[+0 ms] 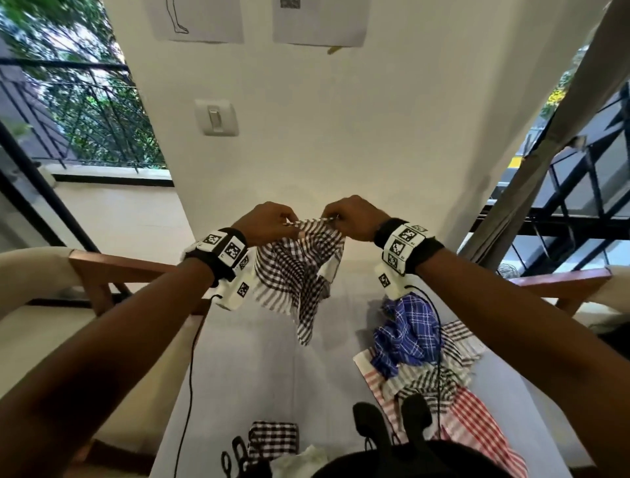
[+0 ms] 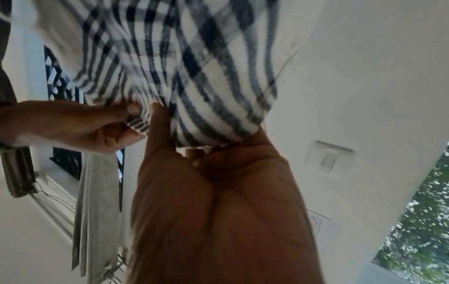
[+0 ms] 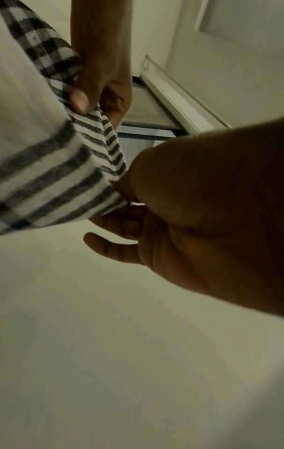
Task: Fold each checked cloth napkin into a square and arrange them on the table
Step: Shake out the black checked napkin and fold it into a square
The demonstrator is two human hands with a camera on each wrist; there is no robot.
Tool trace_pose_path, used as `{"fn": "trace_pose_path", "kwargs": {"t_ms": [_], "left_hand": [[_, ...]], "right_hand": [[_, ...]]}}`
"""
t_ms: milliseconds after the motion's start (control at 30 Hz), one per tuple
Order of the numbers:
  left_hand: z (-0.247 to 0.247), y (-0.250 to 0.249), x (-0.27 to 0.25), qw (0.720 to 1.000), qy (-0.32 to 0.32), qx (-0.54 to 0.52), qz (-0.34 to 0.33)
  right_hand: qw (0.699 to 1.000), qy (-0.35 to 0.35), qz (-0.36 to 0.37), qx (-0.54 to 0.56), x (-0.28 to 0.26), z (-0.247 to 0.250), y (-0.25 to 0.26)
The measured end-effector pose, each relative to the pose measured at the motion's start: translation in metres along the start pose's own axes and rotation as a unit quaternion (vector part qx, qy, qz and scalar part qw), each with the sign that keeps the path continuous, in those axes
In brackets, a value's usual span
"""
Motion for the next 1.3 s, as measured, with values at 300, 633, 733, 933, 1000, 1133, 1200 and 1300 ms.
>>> {"fn": "trace_pose_path", "kwargs": {"t_ms": [300, 633, 733, 933, 1000, 1133, 1200, 1300], "left_hand": [[0.042, 0.048, -0.03, 0.999, -0.016, 0.04, 0.004], [0.082, 0.094, -0.038, 0.994, -0.075, 0.049, 0.062], [0.087, 0.103, -0.032, 0.993, -0.061, 0.057, 0.08], [0.113, 0.116, -0.022, 0.983, -0.127, 0.053, 0.119], [0.122, 0.112, -0.031, 0.98, -0.164, 0.046, 0.101], [0.127, 0.094, -0.076, 0.974, -0.218, 0.021, 0.062], [0.119, 0.087, -0.108, 0.978, -0.199, 0.039, 0.049], [0.079, 0.091, -0.155, 0.985, -0.158, 0.026, 0.062]], "right_hand": [[0.993, -0.058, -0.091, -0.046, 0.001, 0.013, -0.054], [0.974, -0.039, -0.185, -0.122, 0.024, 0.017, -0.101], [0.975, -0.055, -0.2, -0.081, 0.04, 0.022, -0.102], [0.952, -0.141, -0.267, 0.055, 0.045, 0.033, -0.116], [0.952, -0.196, -0.229, 0.059, 0.032, 0.039, -0.108], [0.959, -0.244, -0.139, 0.028, -0.019, 0.033, -0.088], [0.96, -0.248, -0.119, 0.044, -0.051, 0.016, -0.084], [0.971, -0.203, -0.106, 0.062, -0.096, -0.031, -0.08]]}}
Point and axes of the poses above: each hand's wrist, its own x-axis towards the middle knuckle, its own z-axis out of the back of the hand, y = z × x, the point moved 7 cm from there along x, towards the middle knuckle, and after that the axes turned 13 degrees about -z, right-handed, at the moved point
